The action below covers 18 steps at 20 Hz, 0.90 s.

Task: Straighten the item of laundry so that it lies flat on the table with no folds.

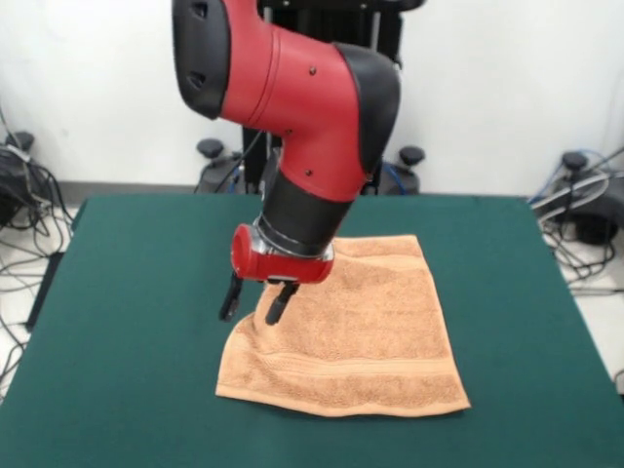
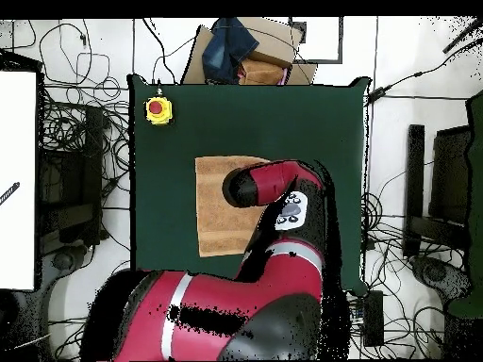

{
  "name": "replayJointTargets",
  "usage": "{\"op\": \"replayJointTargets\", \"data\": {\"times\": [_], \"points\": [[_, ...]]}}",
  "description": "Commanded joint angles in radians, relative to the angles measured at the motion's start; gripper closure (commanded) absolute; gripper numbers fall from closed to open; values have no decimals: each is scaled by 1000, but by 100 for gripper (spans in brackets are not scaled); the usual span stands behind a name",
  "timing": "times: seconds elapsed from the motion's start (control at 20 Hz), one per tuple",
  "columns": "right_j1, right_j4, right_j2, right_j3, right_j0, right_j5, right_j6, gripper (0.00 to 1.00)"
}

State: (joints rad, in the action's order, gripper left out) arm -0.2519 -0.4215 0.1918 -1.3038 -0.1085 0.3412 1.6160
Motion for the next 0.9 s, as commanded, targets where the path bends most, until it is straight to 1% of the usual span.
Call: {"op": "replayJointTargets", "data": {"times": [0.05, 0.65, 0.9], "points": [[103, 9, 10, 15, 40, -91, 211, 0], [169, 39, 24, 50, 28, -169, 201, 0], [147, 52, 23, 10, 32, -150, 197, 0]]}}
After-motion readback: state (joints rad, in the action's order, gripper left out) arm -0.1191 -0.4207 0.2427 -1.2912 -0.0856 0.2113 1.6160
